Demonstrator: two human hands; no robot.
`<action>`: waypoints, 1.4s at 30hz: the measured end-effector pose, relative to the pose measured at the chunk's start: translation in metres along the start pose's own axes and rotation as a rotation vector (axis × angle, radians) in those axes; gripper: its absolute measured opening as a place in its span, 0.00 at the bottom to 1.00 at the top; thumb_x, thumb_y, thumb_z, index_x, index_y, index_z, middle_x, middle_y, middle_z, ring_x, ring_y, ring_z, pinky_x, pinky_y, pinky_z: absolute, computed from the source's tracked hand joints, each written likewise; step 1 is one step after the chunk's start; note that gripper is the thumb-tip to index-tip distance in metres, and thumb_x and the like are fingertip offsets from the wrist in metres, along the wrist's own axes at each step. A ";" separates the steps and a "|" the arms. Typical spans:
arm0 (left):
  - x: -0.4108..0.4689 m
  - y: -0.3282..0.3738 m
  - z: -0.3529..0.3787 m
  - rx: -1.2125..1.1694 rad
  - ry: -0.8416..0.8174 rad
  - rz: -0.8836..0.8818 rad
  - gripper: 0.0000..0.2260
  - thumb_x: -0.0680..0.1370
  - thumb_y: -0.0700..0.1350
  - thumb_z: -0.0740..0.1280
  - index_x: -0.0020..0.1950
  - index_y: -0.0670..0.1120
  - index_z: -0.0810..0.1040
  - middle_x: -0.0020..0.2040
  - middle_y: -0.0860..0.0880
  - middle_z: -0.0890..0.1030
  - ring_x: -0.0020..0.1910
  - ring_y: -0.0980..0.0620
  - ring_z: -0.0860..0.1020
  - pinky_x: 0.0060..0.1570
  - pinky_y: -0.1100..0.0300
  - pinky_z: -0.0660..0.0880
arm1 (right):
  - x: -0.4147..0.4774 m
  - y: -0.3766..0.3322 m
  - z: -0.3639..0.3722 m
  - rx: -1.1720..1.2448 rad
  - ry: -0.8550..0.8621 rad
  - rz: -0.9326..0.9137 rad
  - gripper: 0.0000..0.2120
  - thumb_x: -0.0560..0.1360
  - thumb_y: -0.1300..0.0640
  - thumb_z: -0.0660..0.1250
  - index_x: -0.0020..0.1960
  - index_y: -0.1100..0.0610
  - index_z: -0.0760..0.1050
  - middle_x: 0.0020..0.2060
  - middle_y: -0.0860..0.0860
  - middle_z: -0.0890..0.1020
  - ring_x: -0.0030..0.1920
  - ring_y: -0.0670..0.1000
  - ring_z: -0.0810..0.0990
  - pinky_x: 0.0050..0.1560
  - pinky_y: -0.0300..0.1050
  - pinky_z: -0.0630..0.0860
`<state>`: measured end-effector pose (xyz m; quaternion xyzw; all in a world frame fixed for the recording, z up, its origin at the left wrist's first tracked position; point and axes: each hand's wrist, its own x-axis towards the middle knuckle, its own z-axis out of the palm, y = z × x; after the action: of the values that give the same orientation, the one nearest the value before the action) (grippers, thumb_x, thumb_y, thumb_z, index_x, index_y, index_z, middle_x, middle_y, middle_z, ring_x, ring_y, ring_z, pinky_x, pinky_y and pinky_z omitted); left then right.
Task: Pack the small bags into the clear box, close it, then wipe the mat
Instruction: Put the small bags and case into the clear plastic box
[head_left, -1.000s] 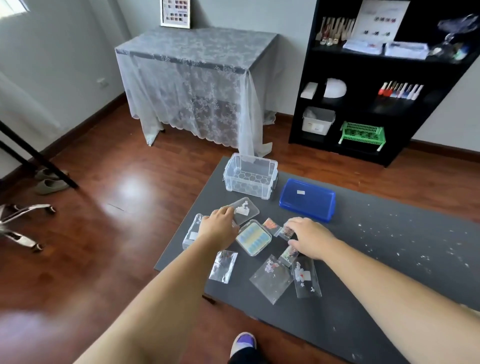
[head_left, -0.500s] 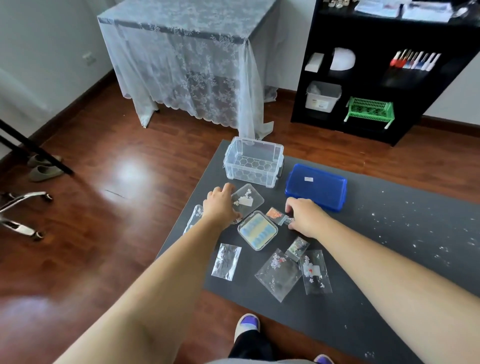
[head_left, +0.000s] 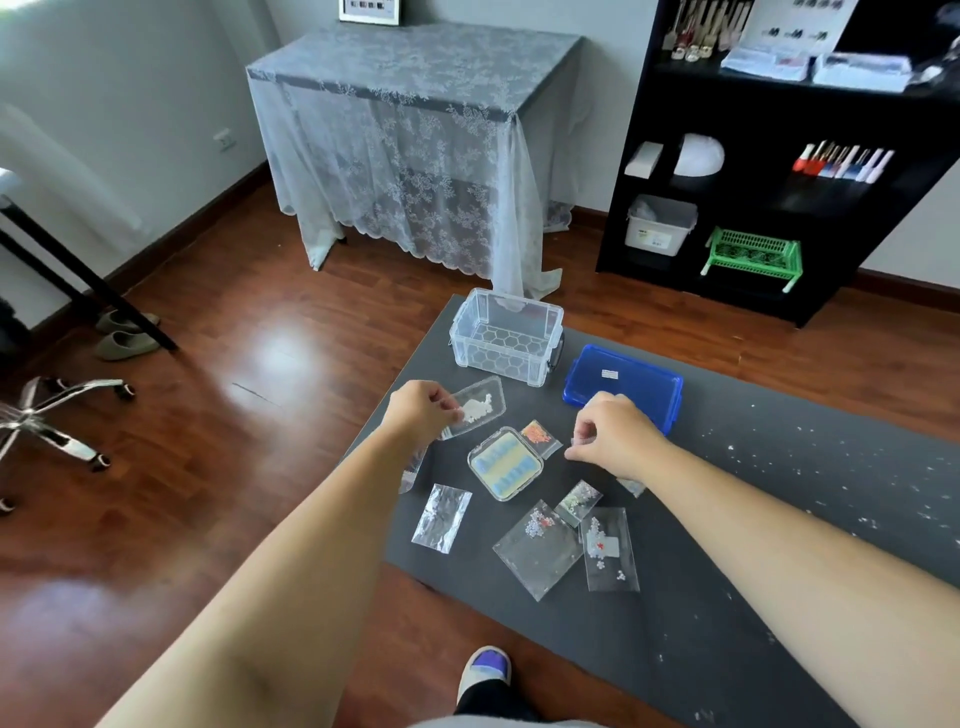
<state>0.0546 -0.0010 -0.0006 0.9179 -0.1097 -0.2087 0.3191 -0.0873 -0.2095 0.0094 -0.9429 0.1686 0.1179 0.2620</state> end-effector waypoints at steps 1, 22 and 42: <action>-0.004 0.001 -0.004 -0.027 0.000 0.001 0.04 0.70 0.43 0.73 0.37 0.47 0.80 0.32 0.55 0.75 0.33 0.59 0.71 0.28 0.67 0.66 | -0.003 -0.001 -0.004 0.023 -0.009 0.000 0.14 0.67 0.53 0.76 0.30 0.51 0.71 0.42 0.49 0.78 0.48 0.50 0.73 0.45 0.46 0.72; 0.052 0.009 -0.064 -0.499 0.026 0.117 0.04 0.65 0.45 0.68 0.35 0.53 0.82 0.33 0.55 0.81 0.35 0.53 0.75 0.42 0.53 0.74 | 0.123 -0.078 -0.066 0.087 0.243 -0.021 0.03 0.72 0.58 0.70 0.42 0.52 0.83 0.43 0.50 0.85 0.43 0.50 0.78 0.46 0.43 0.72; 0.118 0.101 -0.043 0.180 -0.175 0.435 0.07 0.74 0.38 0.62 0.49 0.45 0.78 0.39 0.48 0.78 0.38 0.48 0.75 0.36 0.56 0.75 | 0.110 -0.020 -0.043 0.061 0.126 0.085 0.37 0.70 0.44 0.71 0.74 0.48 0.60 0.75 0.43 0.61 0.73 0.51 0.58 0.69 0.49 0.61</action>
<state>0.1723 -0.0954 0.0569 0.8758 -0.3502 -0.2030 0.2627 0.0269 -0.2446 0.0200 -0.9320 0.2281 0.0643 0.2743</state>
